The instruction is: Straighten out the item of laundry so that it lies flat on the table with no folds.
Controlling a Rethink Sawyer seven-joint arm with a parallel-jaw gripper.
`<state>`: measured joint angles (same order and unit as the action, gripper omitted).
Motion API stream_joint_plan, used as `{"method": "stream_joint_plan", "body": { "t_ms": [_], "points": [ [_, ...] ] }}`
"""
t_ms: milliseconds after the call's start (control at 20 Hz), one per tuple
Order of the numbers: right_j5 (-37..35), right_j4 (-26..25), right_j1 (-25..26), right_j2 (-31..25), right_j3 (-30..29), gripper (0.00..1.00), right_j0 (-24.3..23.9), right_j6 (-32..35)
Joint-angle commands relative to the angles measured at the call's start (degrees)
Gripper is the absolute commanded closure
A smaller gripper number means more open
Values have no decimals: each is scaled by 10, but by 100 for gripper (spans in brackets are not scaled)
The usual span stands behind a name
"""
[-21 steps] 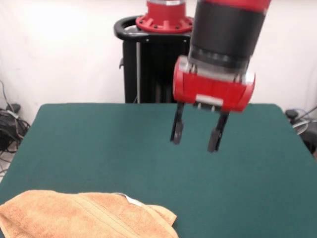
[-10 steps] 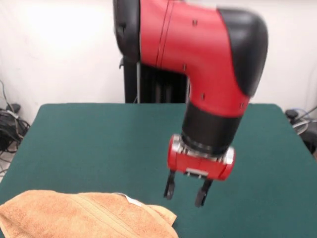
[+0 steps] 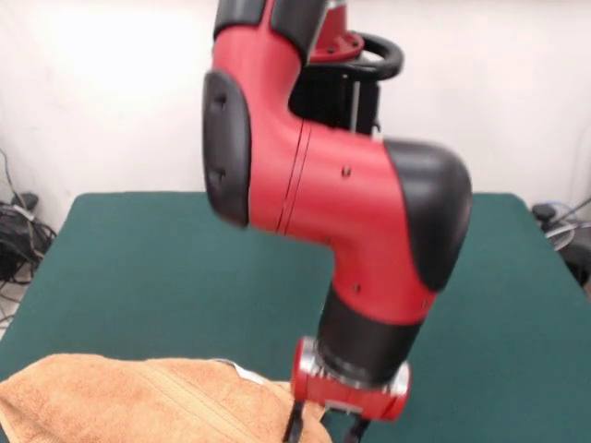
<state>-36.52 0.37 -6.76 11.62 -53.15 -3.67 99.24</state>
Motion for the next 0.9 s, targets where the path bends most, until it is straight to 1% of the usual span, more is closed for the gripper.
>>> {"method": "stream_joint_plan", "body": {
  "t_ms": [50, 350, 450, 600, 750, 800, 900],
  "points": [
    [-107, 7, 94, -3, 160, 0, -18, 68],
    [-192, -1, 145, -9, 282, 0, -33, 34],
    [-200, -6, 149, -12, 294, 0, -34, 36],
    [-200, -14, 151, -12, 297, 0, -32, 44],
    [-192, -18, 150, -12, 291, 0, -31, 55],
    [-193, -18, 154, -9, 298, 0, -31, 65],
    [-175, -22, 150, -5, 291, 0, -29, 79]
  ]
}}
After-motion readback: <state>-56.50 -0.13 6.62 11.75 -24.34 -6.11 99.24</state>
